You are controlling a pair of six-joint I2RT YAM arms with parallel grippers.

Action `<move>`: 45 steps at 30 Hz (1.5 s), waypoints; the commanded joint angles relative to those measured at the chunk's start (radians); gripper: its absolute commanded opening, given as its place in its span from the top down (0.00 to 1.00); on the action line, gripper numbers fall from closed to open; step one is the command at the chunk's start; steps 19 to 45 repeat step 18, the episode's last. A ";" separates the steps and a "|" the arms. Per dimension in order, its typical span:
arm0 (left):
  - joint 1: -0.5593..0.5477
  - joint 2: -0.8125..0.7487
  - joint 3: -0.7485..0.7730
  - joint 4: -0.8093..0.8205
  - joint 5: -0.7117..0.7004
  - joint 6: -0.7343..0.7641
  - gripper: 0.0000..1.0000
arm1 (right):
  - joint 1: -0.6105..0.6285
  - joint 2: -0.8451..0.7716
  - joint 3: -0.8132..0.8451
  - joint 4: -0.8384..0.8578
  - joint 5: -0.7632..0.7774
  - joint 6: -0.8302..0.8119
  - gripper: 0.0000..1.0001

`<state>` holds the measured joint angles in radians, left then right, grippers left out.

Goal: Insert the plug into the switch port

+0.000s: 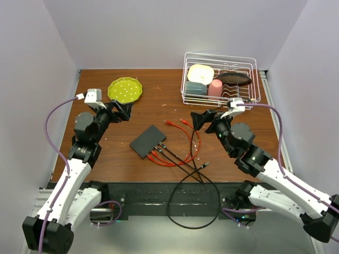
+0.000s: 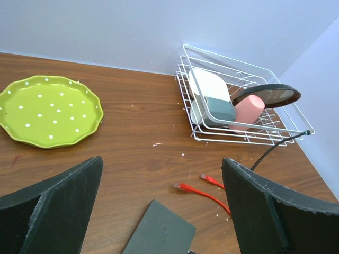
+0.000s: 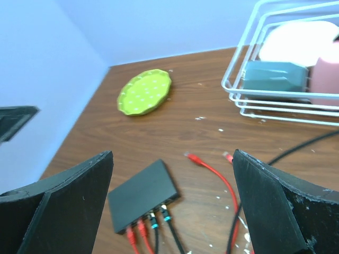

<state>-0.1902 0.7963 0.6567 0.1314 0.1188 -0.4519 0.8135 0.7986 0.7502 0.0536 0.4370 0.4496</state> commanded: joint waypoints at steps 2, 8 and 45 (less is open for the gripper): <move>0.005 -0.011 0.020 0.020 -0.018 0.032 0.00 | 0.004 0.019 -0.048 0.057 0.115 0.018 0.01; 0.005 -0.012 0.011 -0.009 -0.100 0.061 0.00 | 0.004 0.031 -0.055 0.026 0.204 0.069 0.01; 0.005 -0.095 -0.043 0.002 -0.226 0.151 0.01 | 0.004 -0.058 -0.193 0.172 0.335 -0.147 0.01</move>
